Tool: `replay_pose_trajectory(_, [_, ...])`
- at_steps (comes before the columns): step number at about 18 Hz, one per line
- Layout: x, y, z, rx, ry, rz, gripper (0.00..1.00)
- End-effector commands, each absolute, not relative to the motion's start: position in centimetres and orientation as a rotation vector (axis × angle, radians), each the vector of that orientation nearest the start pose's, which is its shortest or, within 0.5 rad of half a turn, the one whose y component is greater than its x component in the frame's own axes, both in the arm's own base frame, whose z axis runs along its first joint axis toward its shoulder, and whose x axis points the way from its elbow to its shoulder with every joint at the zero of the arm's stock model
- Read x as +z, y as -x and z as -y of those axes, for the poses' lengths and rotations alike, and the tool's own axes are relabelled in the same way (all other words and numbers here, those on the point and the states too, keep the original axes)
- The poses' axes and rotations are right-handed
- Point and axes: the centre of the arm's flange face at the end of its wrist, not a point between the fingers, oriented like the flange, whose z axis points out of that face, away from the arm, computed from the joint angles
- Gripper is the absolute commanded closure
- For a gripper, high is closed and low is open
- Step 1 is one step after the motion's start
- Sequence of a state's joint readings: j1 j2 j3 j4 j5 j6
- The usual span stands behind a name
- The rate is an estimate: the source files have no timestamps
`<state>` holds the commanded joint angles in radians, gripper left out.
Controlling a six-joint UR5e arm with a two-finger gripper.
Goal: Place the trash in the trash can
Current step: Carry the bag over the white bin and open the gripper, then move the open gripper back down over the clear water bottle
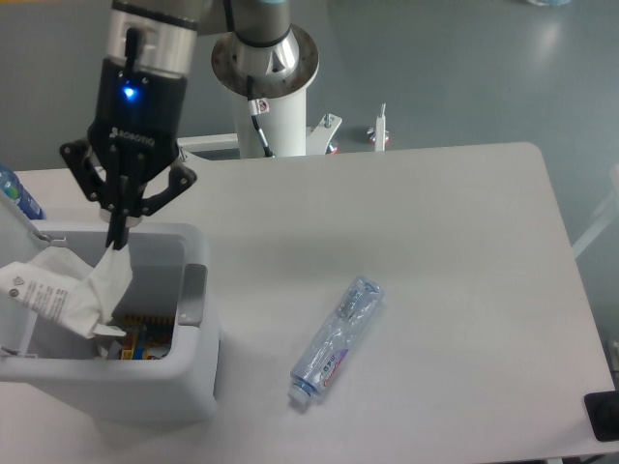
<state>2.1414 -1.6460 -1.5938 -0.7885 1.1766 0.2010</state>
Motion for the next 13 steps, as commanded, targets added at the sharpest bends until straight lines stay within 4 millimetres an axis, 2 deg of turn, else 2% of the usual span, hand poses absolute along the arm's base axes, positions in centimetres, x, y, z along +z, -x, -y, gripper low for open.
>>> replay_pose_trajectory(1, [53.9, 15.7, -56.2, -0.119, 2.358, 0.263, 0.56])
replay_pose_trajectory(2, [53.8, 15.7, -56.3, -0.116, 2.36, 0.254, 0.23])
replay_pose_trajectory(3, [53.8, 15.8, -56.3, -0.114, 2.361, 0.255, 0.11])
replay_pose_trajectory(7, [54.5, 15.9, -56.2, -0.11, 2.347, 0.262, 0.0])
replay_pose_trajectory(10, [53.9, 16.7, -55.9, -0.113, 2.354, 0.293, 0.0])
replay_pose_trajectory(13, [54.4, 21.2, -54.4, -0.074, 2.329, 0.386, 0.0])
